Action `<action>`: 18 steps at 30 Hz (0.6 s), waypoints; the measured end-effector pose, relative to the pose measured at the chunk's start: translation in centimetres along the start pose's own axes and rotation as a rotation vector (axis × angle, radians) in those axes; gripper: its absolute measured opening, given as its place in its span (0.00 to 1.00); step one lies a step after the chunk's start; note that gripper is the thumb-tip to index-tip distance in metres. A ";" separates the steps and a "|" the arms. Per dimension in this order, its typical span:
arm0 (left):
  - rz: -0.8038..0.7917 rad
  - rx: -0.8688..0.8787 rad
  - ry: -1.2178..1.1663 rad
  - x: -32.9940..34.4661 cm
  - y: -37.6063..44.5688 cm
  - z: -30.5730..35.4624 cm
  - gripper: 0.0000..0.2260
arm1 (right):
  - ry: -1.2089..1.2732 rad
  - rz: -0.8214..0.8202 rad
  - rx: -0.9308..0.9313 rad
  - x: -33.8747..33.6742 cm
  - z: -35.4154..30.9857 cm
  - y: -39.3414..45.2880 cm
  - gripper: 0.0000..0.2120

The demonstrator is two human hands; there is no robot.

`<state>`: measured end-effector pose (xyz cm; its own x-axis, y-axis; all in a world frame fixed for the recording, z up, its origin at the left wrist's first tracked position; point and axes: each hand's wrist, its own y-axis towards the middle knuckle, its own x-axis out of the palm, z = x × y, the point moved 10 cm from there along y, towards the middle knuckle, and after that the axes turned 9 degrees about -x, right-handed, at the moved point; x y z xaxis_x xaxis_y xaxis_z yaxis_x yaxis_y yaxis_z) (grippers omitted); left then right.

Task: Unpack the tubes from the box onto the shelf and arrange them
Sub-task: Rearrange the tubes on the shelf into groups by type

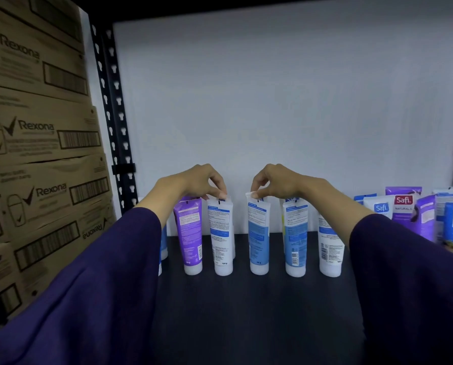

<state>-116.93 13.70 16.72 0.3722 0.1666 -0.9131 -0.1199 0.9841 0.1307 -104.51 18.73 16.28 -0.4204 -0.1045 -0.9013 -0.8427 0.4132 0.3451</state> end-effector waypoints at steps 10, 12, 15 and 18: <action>0.119 0.027 0.064 -0.7 0.4 -0.1 0.02 | 0.013 0.114 0.008 -0.8 0.0 0.3 0.05; 0.129 0.025 0.063 -0.8 0.5 -0.2 0.02 | 0.009 0.124 0.012 -0.8 0.1 0.3 0.05; 0.118 0.030 0.036 -0.8 0.5 -0.1 0.05 | -0.010 0.129 0.001 -0.8 0.0 0.3 0.05; 0.130 0.055 0.049 -0.7 0.5 0.3 0.06 | -0.017 0.146 0.001 -0.9 0.0 0.4 0.05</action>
<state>-116.99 14.06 17.58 0.3112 0.2910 -0.9047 -0.1133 0.9565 0.2687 -104.45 18.98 17.19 -0.5325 -0.0277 -0.8460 -0.7727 0.4239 0.4725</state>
